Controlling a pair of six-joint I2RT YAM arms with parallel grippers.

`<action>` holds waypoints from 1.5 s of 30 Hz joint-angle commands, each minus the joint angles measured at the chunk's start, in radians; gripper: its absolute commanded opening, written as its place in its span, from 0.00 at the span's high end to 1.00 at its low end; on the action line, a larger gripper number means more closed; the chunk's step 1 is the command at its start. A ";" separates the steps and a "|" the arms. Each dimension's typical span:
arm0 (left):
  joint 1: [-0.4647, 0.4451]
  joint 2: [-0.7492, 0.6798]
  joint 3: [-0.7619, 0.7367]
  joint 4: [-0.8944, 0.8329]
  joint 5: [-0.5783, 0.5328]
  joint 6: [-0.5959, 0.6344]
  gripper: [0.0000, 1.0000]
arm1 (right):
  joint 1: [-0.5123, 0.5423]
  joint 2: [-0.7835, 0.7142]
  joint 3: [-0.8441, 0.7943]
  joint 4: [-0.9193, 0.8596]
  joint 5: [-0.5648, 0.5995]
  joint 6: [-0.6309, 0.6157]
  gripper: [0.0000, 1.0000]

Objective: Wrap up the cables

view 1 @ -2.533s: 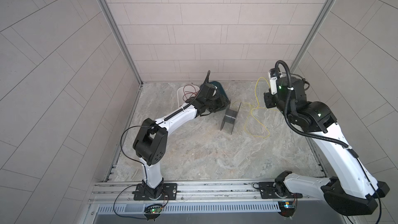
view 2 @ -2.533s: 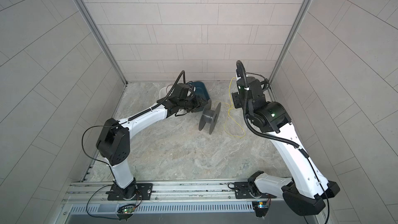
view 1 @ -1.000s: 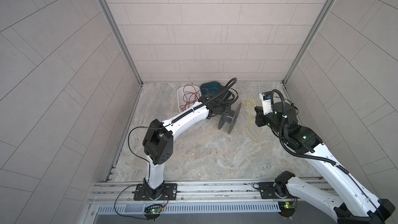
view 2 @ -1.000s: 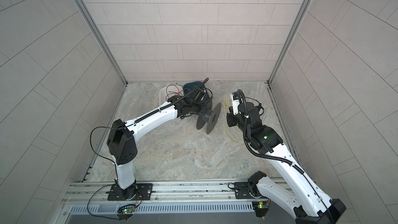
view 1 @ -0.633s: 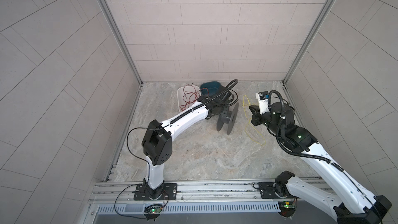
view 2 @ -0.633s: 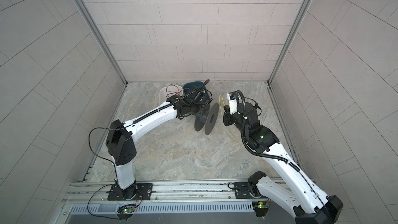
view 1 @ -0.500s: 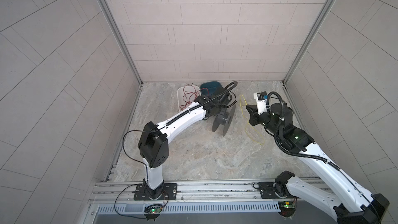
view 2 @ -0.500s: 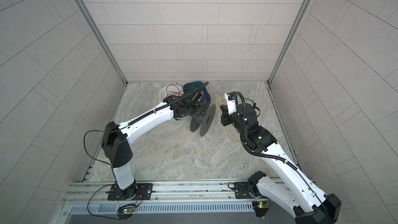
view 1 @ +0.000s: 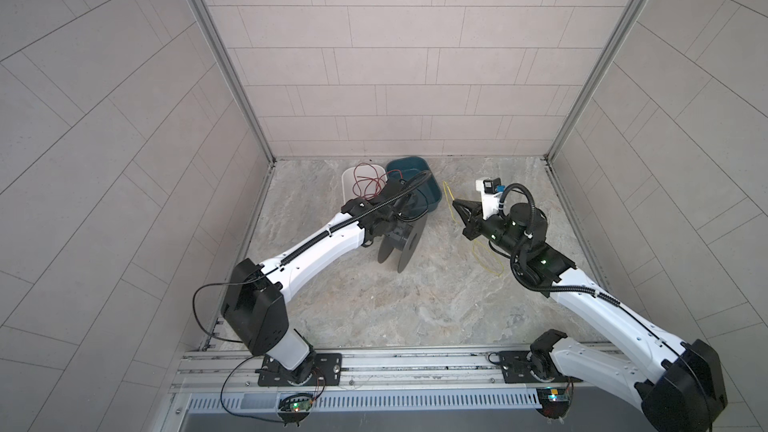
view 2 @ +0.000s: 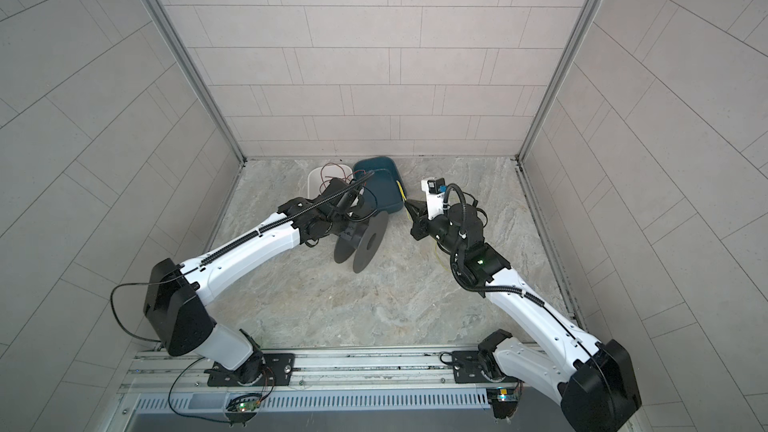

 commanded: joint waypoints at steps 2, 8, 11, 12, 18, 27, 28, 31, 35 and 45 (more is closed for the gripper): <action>0.001 -0.012 -0.011 0.045 -0.012 0.013 1.00 | -0.004 0.011 0.030 0.064 -0.055 0.036 1.00; 0.001 -0.020 -0.018 0.037 -0.005 0.009 0.82 | -0.004 0.011 0.067 0.022 -0.064 0.031 1.00; 0.004 -0.028 -0.027 0.035 -0.004 -0.002 0.78 | -0.004 0.017 0.080 0.018 -0.071 0.040 1.00; 0.007 -0.033 -0.031 0.035 0.001 -0.006 0.76 | -0.003 0.020 0.086 0.018 -0.074 0.043 1.00; 0.013 -0.067 -0.065 0.068 0.013 -0.036 0.67 | -0.003 0.014 0.111 0.005 -0.085 0.061 1.00; 0.026 -0.066 -0.064 0.075 0.036 -0.043 0.53 | -0.002 0.010 0.117 -0.029 -0.090 0.054 1.00; 0.029 -0.068 -0.064 0.075 0.039 -0.044 0.52 | -0.003 0.011 0.115 -0.028 -0.095 0.055 1.00; 0.040 -0.079 -0.070 0.080 0.045 -0.047 0.48 | -0.003 0.016 0.117 -0.018 -0.113 0.055 1.00; 0.091 -0.109 -0.066 0.077 0.103 -0.076 0.42 | -0.002 0.018 0.122 0.012 -0.146 0.063 1.00; 0.222 -0.268 -0.035 0.106 0.351 -0.104 0.19 | -0.003 0.101 0.168 0.192 -0.296 0.172 1.00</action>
